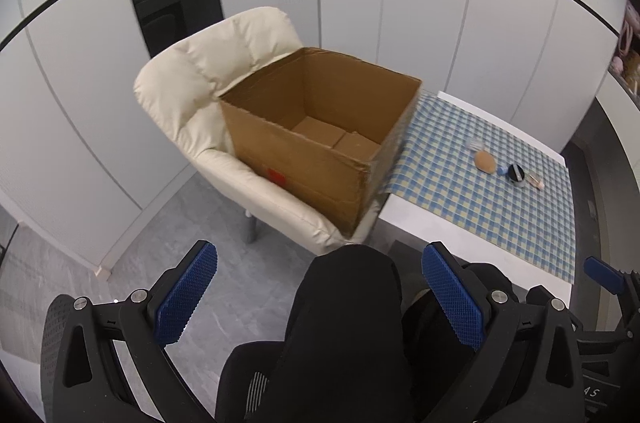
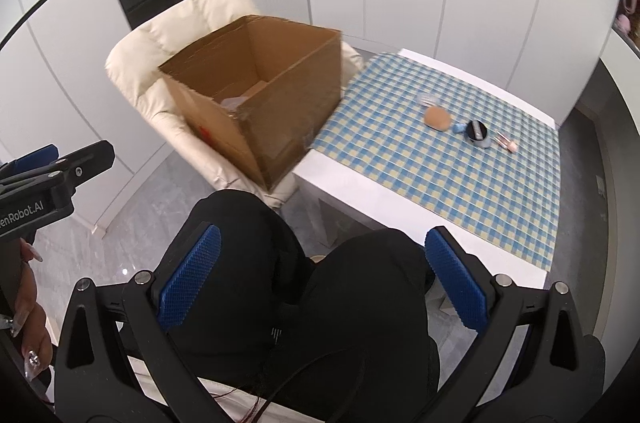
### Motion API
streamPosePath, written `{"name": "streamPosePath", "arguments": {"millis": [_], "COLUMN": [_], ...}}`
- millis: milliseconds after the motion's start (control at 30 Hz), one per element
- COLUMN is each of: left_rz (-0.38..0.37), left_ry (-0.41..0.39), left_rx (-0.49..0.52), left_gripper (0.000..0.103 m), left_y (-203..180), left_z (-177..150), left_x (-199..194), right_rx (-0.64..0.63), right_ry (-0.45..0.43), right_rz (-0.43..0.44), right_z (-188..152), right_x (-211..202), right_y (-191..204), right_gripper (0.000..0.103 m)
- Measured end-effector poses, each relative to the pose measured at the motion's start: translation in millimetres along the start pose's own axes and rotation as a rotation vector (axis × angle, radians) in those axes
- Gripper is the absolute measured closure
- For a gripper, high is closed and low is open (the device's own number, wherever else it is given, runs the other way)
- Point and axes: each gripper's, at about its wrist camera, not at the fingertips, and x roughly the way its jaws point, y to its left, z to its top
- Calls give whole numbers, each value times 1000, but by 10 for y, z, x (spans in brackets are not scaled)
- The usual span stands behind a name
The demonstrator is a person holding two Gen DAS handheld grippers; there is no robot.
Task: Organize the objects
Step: 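Withdraw both open grippers from the cardboard box back toward the checked table, then move both grippers over the cosmetics on the checked tablecloth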
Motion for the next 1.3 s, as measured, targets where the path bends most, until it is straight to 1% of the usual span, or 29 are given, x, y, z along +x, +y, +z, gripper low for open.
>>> {"name": "streamPosePath", "arguments": {"millis": [167,533,700,1033,1300], "left_rz": [-57,-146,-173,-247,-265], "left_ry": [0,-3,2,12,24], "left_rx": [50,184,224,295,342], "left_gripper": [1,1,1,1,1], "left_y": [-292,-984,-1210,-1632,-1842], "left_z": [61,89,90,117,121], "left_x": [26,45,61,122,167], "right_rx": [51,150,204,283,336], "right_ry": [1,-7,-4,-5,7], "right_rz": [-28,-113,-138,-225,-254], "right_z": [-47,-255,-334,-465,-543], "right_x": [-9,-153,-197,-331,-345], "right_y": [-221,-658,-862,-1270,-1465], "right_gripper": [0,0,0,0,0]}}
